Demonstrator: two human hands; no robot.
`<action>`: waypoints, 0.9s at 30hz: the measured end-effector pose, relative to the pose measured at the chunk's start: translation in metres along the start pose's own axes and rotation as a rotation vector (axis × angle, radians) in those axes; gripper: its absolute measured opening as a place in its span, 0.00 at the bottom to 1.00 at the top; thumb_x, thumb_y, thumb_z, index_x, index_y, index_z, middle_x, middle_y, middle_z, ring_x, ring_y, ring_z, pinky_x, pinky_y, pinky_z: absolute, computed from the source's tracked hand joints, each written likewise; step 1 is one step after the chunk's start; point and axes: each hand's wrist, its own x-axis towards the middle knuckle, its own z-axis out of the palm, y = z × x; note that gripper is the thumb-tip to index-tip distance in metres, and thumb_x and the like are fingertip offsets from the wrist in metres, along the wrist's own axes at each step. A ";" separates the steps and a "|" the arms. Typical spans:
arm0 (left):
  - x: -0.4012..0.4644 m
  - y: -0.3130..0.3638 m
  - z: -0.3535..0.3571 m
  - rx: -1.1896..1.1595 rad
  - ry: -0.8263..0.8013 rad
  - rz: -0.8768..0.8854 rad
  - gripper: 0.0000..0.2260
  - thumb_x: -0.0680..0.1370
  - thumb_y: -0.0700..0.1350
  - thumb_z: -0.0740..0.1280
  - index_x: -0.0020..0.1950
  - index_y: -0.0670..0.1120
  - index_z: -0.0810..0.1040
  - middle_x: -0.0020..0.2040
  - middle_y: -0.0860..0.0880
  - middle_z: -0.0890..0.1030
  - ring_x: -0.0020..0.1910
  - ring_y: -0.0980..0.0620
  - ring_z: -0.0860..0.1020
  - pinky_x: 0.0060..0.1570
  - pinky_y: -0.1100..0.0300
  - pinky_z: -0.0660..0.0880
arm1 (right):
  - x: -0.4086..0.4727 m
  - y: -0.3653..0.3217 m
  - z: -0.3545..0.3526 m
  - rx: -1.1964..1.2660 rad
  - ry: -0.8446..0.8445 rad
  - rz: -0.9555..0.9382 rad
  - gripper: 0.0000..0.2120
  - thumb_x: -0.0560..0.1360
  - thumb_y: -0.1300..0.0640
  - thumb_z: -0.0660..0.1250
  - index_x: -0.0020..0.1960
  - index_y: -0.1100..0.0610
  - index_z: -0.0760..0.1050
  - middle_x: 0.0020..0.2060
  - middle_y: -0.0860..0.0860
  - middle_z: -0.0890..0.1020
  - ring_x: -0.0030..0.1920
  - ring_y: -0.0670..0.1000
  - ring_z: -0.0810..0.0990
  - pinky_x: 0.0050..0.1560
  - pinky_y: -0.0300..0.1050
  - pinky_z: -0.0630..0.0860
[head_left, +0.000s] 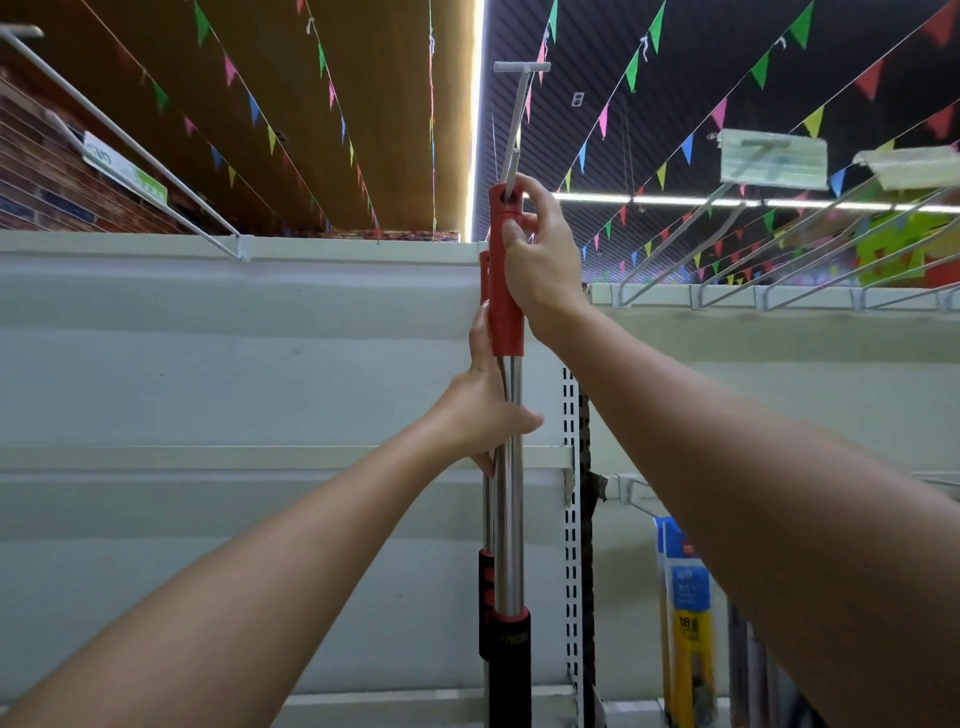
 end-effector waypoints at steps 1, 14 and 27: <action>0.002 0.000 0.001 0.001 0.004 -0.001 0.52 0.74 0.43 0.71 0.70 0.58 0.24 0.52 0.41 0.77 0.39 0.48 0.80 0.24 0.64 0.75 | 0.000 0.001 0.000 -0.003 0.004 -0.002 0.22 0.78 0.65 0.57 0.70 0.52 0.66 0.58 0.57 0.77 0.55 0.59 0.79 0.56 0.59 0.76; 0.022 -0.018 0.007 -0.011 0.000 -0.032 0.51 0.75 0.44 0.69 0.70 0.61 0.25 0.57 0.41 0.75 0.42 0.44 0.81 0.28 0.55 0.80 | 0.005 0.028 0.010 0.005 -0.019 0.006 0.23 0.79 0.61 0.55 0.73 0.48 0.63 0.62 0.56 0.76 0.56 0.58 0.79 0.57 0.60 0.76; 0.036 -0.037 0.015 -0.058 0.015 -0.072 0.47 0.76 0.45 0.69 0.73 0.61 0.31 0.68 0.43 0.71 0.52 0.40 0.79 0.41 0.45 0.82 | -0.017 0.070 -0.009 -0.171 -0.344 0.144 0.41 0.75 0.60 0.68 0.76 0.40 0.45 0.59 0.56 0.76 0.51 0.54 0.81 0.51 0.57 0.80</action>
